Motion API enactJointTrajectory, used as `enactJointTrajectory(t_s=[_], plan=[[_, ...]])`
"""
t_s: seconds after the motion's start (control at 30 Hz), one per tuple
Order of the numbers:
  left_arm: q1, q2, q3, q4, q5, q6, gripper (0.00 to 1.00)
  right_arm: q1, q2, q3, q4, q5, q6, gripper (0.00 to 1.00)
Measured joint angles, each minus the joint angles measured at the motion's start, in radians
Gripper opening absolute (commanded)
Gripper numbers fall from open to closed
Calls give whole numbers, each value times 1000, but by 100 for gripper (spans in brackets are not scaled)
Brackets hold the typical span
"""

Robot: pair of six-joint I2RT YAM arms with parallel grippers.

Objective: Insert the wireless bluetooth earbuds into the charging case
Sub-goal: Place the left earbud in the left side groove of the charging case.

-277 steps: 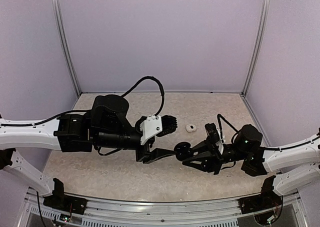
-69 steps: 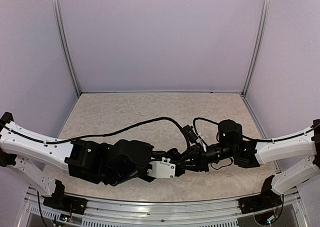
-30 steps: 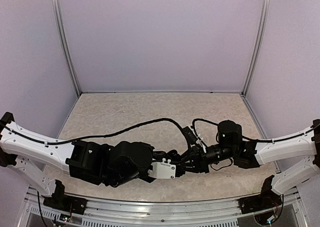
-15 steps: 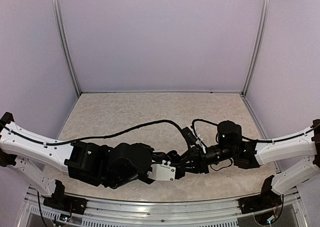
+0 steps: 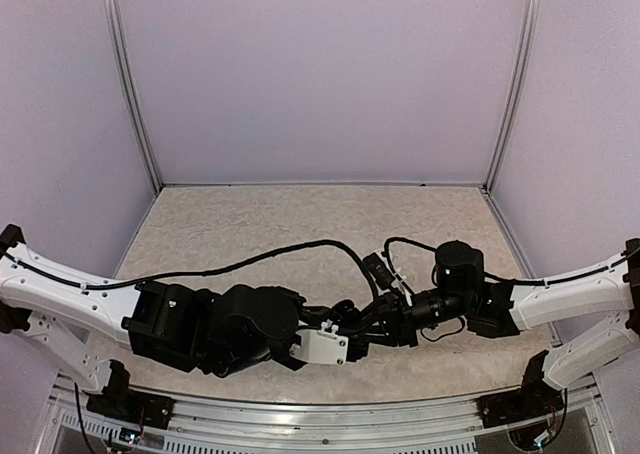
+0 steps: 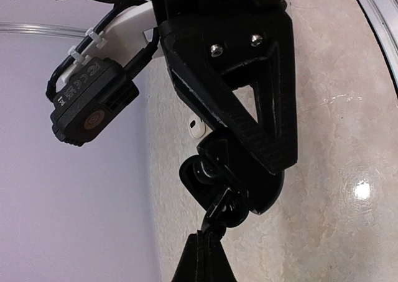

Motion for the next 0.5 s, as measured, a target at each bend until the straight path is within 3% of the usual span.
enactJointTrajectory(t_s=[0.5], plan=[[-8, -11, 0, -6, 7, 0, 0, 0, 0, -3, 18, -12, 0, 0]])
